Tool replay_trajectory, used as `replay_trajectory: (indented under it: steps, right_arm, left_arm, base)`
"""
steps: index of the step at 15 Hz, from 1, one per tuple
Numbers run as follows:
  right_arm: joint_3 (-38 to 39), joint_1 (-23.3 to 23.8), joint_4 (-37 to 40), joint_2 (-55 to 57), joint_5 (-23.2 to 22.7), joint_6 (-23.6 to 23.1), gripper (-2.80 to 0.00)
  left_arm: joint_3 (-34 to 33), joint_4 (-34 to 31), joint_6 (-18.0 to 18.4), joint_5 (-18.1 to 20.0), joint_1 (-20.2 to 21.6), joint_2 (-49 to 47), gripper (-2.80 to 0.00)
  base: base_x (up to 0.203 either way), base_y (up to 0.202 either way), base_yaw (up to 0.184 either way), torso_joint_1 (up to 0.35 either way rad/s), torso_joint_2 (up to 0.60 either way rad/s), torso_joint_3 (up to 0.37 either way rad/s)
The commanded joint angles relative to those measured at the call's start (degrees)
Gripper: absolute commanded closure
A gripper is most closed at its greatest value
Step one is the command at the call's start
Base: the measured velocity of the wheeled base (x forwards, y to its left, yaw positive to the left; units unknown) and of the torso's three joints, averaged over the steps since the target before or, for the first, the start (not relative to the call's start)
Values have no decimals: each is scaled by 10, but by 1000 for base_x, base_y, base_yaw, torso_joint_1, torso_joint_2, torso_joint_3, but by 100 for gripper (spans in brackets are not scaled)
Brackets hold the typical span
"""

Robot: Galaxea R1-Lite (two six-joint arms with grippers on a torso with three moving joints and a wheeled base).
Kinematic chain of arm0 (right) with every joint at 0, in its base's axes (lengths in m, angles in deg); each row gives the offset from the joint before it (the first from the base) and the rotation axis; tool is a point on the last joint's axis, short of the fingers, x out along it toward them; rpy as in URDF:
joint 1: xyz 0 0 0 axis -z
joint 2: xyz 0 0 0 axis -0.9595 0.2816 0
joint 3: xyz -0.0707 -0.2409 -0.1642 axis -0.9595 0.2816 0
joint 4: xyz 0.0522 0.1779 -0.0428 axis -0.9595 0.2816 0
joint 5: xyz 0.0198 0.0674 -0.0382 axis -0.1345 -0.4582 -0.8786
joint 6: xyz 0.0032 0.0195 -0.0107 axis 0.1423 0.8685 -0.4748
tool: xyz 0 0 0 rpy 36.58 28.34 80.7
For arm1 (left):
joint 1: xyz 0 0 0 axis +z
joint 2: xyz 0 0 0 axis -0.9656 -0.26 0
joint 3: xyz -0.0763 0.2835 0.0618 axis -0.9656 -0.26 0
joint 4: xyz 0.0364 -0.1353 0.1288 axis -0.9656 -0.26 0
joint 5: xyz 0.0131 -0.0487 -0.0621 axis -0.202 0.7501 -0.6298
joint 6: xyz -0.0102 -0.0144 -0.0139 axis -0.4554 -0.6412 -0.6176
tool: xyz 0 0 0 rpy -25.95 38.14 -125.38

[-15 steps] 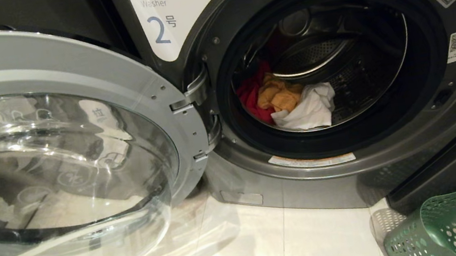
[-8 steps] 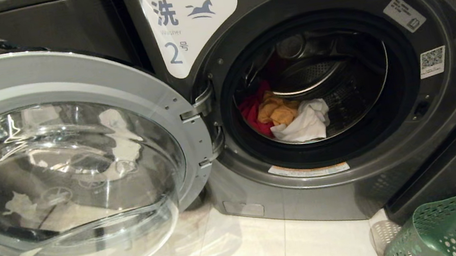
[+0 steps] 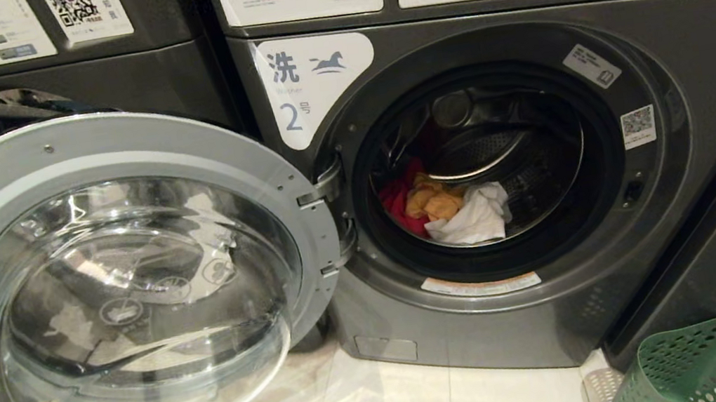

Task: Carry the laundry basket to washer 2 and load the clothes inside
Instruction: Close the washing machine door with the left hand

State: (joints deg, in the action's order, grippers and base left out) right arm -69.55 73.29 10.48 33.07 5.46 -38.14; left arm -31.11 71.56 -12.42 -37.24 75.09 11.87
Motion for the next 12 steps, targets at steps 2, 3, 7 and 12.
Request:
replay_trajectory:
  steps: [2, 3, 7, 12]
  right_arm:
    - [4, -1, 0, 1, 0, -1, 0]
    - [4, 0, 0, 1, 0, -1, 0]
    - [4, -1, 0, 1, -1, -9, 0]
    - [4, 0, 0, 1, -3, -5, 0]
  left_arm:
    - [-4, 1, -2, -1, 0, 0, 0]
    - [-4, 0, -2, -1, 0, 0, 0]
    - [-4, -1, 0, -1, 0, 0, 0]
    - [-4, -1, -1, -1, 0, 0, 0]
  base:
    - [0, 0, 0, 5, 0, 193]
    - [0, 0, 0, 2, 6, 208]
    - [0, 0, 0, 0, 6, 159]
    - [0, 0, 0, 3, 0, 24]
